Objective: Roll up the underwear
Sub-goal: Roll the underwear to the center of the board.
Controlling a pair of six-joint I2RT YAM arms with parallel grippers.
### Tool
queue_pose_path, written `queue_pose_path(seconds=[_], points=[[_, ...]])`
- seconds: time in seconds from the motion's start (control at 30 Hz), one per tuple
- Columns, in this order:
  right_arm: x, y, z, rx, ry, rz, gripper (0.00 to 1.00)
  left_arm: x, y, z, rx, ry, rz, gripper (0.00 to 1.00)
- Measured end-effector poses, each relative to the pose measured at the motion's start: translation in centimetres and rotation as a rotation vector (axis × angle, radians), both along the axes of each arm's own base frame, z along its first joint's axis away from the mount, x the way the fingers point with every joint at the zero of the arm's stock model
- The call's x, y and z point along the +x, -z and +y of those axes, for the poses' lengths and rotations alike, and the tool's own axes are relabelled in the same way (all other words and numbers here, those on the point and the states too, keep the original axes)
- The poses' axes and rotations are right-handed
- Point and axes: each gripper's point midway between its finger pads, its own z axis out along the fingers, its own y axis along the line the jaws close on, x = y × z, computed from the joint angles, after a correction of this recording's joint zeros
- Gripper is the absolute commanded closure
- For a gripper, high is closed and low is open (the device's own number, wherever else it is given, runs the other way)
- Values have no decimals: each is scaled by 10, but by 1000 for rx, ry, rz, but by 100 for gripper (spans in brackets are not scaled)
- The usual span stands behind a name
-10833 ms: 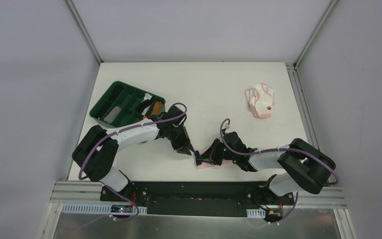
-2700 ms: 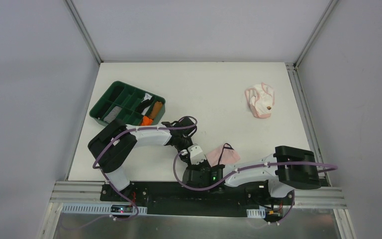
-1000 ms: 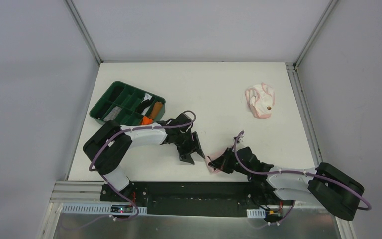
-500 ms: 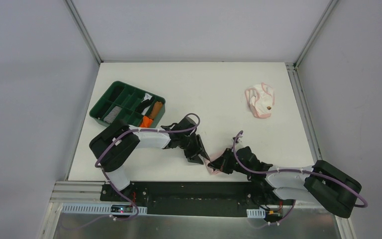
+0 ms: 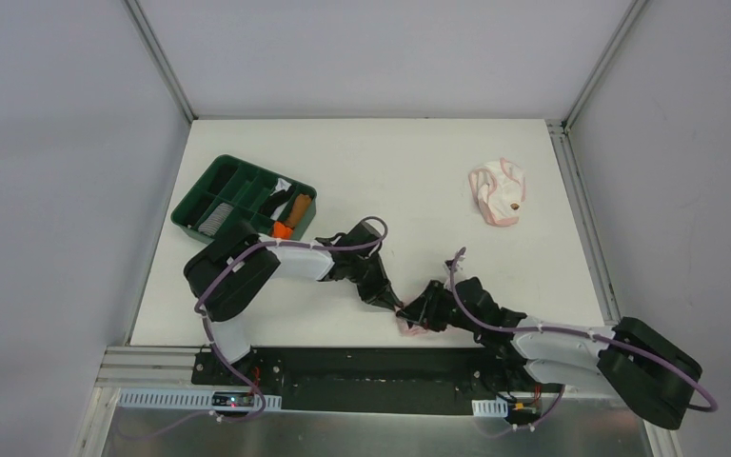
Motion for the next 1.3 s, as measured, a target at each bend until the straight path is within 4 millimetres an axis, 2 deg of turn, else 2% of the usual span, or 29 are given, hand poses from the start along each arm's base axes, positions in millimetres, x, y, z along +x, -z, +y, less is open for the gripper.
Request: queue_pose_path(seconds=[0.1, 0.17, 0.3, 0.37, 0.43, 0.53, 0.6, 0.7, 0.83, 0.97, 1.13, 1.3], points=[[3, -16, 2, -10, -12, -22, 51, 1, 0, 1, 21, -1, 3, 100], [5, -31, 0, -20, -9, -49, 51, 1, 1, 5, 44, -7, -1, 100], [20, -64, -18, -62, 94, -122, 65, 2, -4, 20, 104, -29, -40, 100], [30, -73, -36, -120, 187, -133, 67, 1, -6, 32, 141, -48, -59, 100], [37, -71, -56, -192, 274, -110, 62, -2, -6, 46, 181, -69, -75, 100], [34, -46, -85, -333, 352, -29, 57, -8, -5, 70, 238, -101, -89, 100], [27, -30, -95, -404, 355, 22, 57, -11, -6, 85, 270, -124, -103, 100], [21, -14, -98, -466, 345, 77, 57, -13, -9, 105, 315, -161, -130, 100], [22, 3, -89, -494, 319, 142, 60, -15, -15, 128, 362, -222, -173, 100], [41, 3, -59, -446, 290, 171, 70, -19, -12, 147, 402, -275, -184, 100], [61, 6, -23, -410, 236, 193, 85, -22, -5, 154, 436, -308, -158, 100], [94, 7, 9, -386, 208, 200, 86, -20, 0, 152, 459, -334, -123, 100]])
